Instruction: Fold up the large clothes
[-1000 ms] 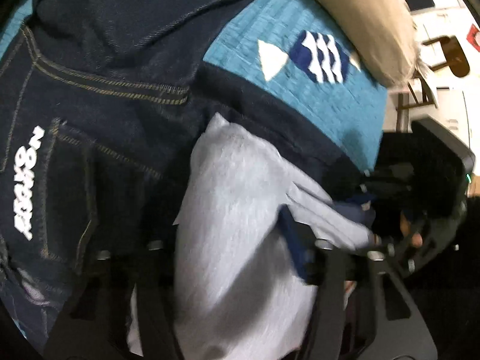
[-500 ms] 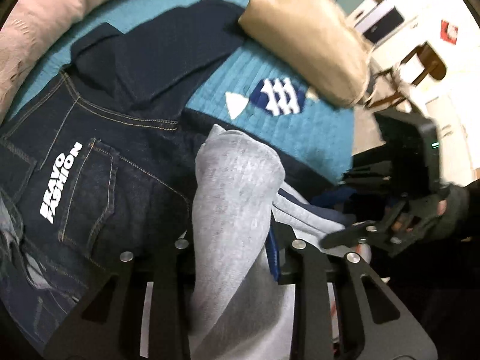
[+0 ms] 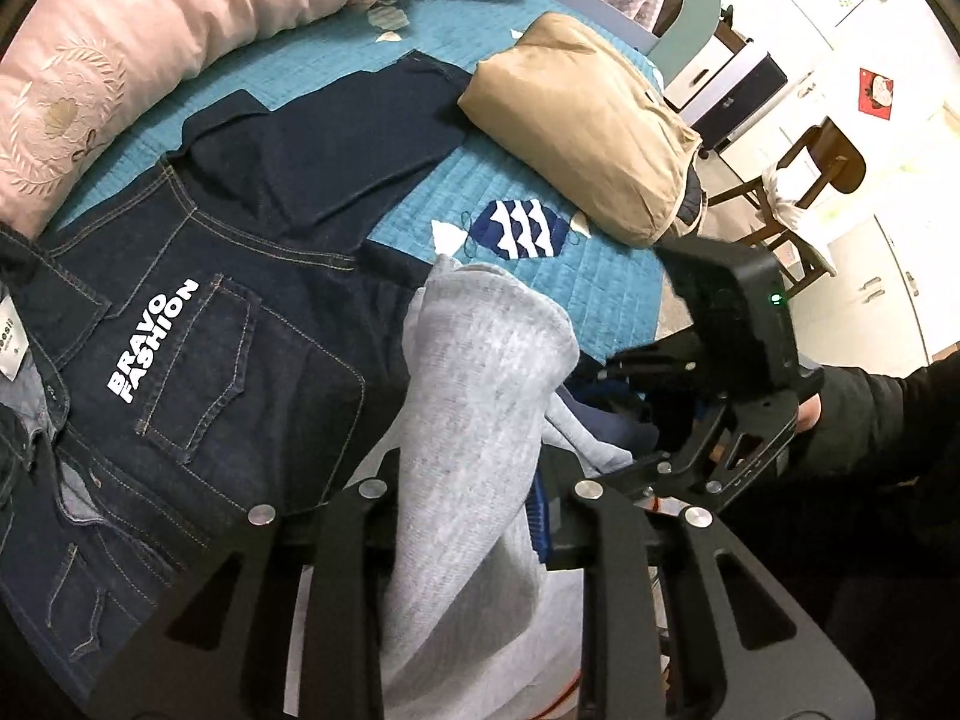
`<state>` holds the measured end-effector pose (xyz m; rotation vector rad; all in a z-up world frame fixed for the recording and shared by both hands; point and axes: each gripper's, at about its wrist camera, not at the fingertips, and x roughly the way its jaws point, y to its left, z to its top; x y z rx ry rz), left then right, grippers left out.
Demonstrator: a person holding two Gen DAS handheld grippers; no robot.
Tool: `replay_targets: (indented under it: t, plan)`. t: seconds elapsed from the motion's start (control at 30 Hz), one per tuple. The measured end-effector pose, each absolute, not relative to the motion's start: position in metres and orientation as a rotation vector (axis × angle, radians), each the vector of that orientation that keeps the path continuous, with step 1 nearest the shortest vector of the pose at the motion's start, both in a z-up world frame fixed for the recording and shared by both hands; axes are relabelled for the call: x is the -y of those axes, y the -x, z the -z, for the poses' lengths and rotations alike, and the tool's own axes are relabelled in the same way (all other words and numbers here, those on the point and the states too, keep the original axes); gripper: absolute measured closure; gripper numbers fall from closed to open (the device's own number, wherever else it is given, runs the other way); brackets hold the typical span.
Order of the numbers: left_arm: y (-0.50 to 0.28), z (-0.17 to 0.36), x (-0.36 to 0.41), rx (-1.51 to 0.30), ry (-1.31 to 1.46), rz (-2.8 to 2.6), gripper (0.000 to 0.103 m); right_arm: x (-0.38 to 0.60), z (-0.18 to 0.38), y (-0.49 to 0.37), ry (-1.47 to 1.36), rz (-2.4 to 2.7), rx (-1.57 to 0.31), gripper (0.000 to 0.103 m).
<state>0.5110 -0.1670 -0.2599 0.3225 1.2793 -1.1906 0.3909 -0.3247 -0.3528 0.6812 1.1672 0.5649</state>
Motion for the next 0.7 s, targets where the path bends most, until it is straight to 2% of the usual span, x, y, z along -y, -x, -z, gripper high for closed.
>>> replay_targets:
  t: [0.07, 0.13, 0.17, 0.23, 0.3, 0.43, 0.7]
  plan:
    - [-0.512, 0.262, 0.167, -1.282, -0.317, 1.189, 0.079, 0.321, 0.353, -0.388, -0.662, -0.604, -1.210, 0.040]
    - [-0.511, 0.264, 0.171, -1.285, -0.322, 1.193, 0.079, 0.313, 0.348, -0.381, -0.589, -0.637, -1.226, 0.043]
    - [-0.511, 0.265, 0.174, -1.287, -0.333, 1.193, 0.079, 0.310, 0.348, -0.381, -0.563, -0.634, -1.235, 0.058]
    - [-0.510, 0.268, 0.179, -1.289, -0.365, 1.171, 0.079, 0.311, 0.350, -0.383, -0.555, -0.580, -1.246, 0.072]
    - [-0.510, 0.266, 0.181, -1.280, -0.379, 1.154, 0.079, 0.306, 0.335, -0.380, -0.494, -0.561, -1.220, 0.079]
    - [-0.502, 0.245, 0.180, -1.246, -0.374, 1.170, 0.079, 0.303, 0.309, -0.368, -0.452, -0.527, -1.167, 0.082]
    - [-0.502, 0.182, 0.214, -1.122, -0.325, 1.230, 0.079, 0.365, 0.244, -0.354, -0.503, -0.510, -1.068, 0.082]
